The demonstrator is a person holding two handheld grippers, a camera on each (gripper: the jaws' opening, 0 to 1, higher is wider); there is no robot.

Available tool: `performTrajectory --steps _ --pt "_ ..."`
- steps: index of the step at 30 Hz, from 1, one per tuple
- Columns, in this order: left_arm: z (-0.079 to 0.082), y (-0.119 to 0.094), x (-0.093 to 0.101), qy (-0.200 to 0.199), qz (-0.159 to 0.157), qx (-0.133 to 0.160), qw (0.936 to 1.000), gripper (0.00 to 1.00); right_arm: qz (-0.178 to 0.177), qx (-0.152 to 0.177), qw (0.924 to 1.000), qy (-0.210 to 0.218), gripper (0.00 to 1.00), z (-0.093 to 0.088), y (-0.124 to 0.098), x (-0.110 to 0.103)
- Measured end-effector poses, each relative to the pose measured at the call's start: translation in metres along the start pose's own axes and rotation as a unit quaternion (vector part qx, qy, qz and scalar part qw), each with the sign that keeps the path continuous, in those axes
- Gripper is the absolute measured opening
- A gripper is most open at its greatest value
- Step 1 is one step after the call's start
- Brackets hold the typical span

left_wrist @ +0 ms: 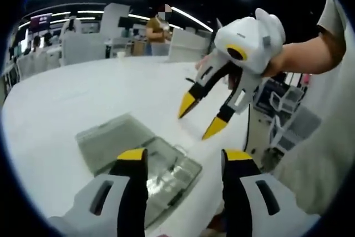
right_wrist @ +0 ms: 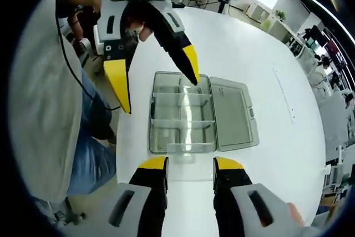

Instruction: Insert the divider into the dual guide fixture by aligning both edges with the guide slots and pushing it downward to the bottom, including one-sided entry, uneven engagement, binding, and posture correction.

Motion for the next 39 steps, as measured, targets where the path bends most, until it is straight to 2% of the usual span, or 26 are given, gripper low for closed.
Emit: performTrajectory --steps 2,5,13,17,25,29,32,39 --pt "0.0 0.001 0.003 -0.003 -0.002 -0.011 0.9999 0.45 -0.003 0.0 0.9999 -0.011 0.27 0.005 -0.003 -0.002" --pt "0.001 0.002 0.004 -0.007 0.0 -0.009 0.9999 0.42 -0.006 0.01 0.9997 -0.02 0.27 0.015 -0.008 -0.005" --pt "0.009 0.0 0.005 -0.063 0.0 -0.004 0.998 0.34 -0.013 0.028 0.9989 -0.035 0.27 0.031 -0.015 -0.013" --pt "0.012 -0.001 0.003 -0.073 0.003 -0.007 0.9973 0.31 -0.018 0.035 0.9983 -0.043 0.27 0.038 -0.019 -0.015" --pt "0.018 -0.003 0.002 -0.119 -0.004 -0.007 0.9929 0.23 -0.029 0.053 0.9968 -0.052 0.27 0.052 -0.024 -0.017" --pt "0.017 -0.005 0.001 -0.137 -0.004 -0.016 0.9904 0.21 -0.032 0.056 0.9963 -0.056 0.27 0.055 -0.025 -0.017" --pt "0.016 -0.005 0.001 -0.147 -0.006 -0.017 0.989 0.17 -0.036 0.061 0.9959 -0.056 0.27 0.058 -0.026 -0.017" --pt "0.017 -0.005 0.002 -0.173 -0.014 -0.017 0.9847 0.14 -0.04 0.064 0.9956 -0.056 0.27 0.058 -0.028 -0.017"
Point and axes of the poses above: the point that each gripper's makers call its tool centre point, and the gripper's own axes: y roughly forward along the fingers, x roughly to its right, z roughly out of its top, the point moved 6 cm from there along -y, roughly backward along the fingers, and after that the axes turned 2 degrees about y, right-handed, at the moved point
